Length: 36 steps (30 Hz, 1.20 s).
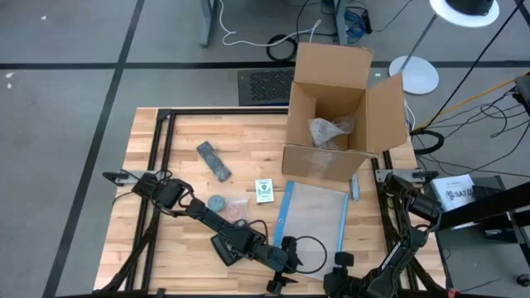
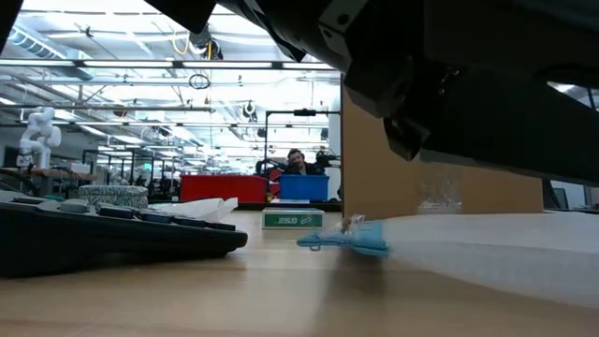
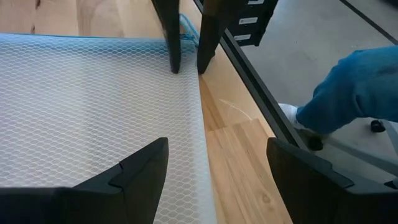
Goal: Unpack boxes
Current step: Open the transparent zip bag
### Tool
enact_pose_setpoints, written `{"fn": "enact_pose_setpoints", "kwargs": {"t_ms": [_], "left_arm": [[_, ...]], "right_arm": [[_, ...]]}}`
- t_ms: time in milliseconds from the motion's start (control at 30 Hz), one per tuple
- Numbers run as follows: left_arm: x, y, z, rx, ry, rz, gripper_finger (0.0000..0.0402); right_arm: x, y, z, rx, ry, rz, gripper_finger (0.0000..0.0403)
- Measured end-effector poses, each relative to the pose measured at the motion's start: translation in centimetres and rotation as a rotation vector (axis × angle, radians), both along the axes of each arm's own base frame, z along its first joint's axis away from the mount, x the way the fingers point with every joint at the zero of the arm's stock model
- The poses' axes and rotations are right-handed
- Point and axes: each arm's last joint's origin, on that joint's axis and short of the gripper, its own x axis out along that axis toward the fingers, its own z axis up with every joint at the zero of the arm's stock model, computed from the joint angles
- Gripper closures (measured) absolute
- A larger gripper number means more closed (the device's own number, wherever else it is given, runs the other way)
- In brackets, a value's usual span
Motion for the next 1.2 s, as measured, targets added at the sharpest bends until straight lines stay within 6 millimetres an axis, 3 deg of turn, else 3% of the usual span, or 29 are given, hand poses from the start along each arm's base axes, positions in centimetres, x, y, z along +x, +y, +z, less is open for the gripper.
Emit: {"fn": "enact_pose_setpoints", "kwargs": {"t_ms": [133, 200, 400, 567, 700, 933, 1200], "left_arm": [[0.0, 0.0, 0.0, 0.000, 0.000, 0.000, 0.0126], [0.0, 0.0, 0.0, 0.000, 0.000, 0.000, 0.0126], [0.1, -0.7, 1.0, 0.033, -0.006, -0.013, 0.0126], [0.2, -2.2, 3.7, 0.172, -0.050, -0.036, 0.0126], [0.0, -2.0, 4.5, 0.324, 0.006, 0.049, 0.0126], [-0.3, -1.4, 4.2, 0.426, 0.051, 0.141, 0.0126], [0.2, -1.3, 5.6, 0.472, -0.013, 0.233, 0.0137]], "right_arm": [[0.9, -0.3, 0.3, 0.009, -0.010, -0.017, 0.0381], [1.4, -0.3, 0.6, -0.003, -0.027, -0.012, 0.0394], [3.7, -0.8, 2.1, -0.045, -0.061, -0.040, 0.0401], [5.7, -1.3, 4.4, -0.068, -0.078, -0.079, 0.0402], [7.2, -1.3, 6.7, -0.081, -0.133, -0.079, 0.0403], [7.9, -1.2, 10.7, -0.101, -0.166, -0.096, 0.0403], [8.7, -1.3, 12.0, -0.029, -0.138, -0.097, 0.0403]]}}
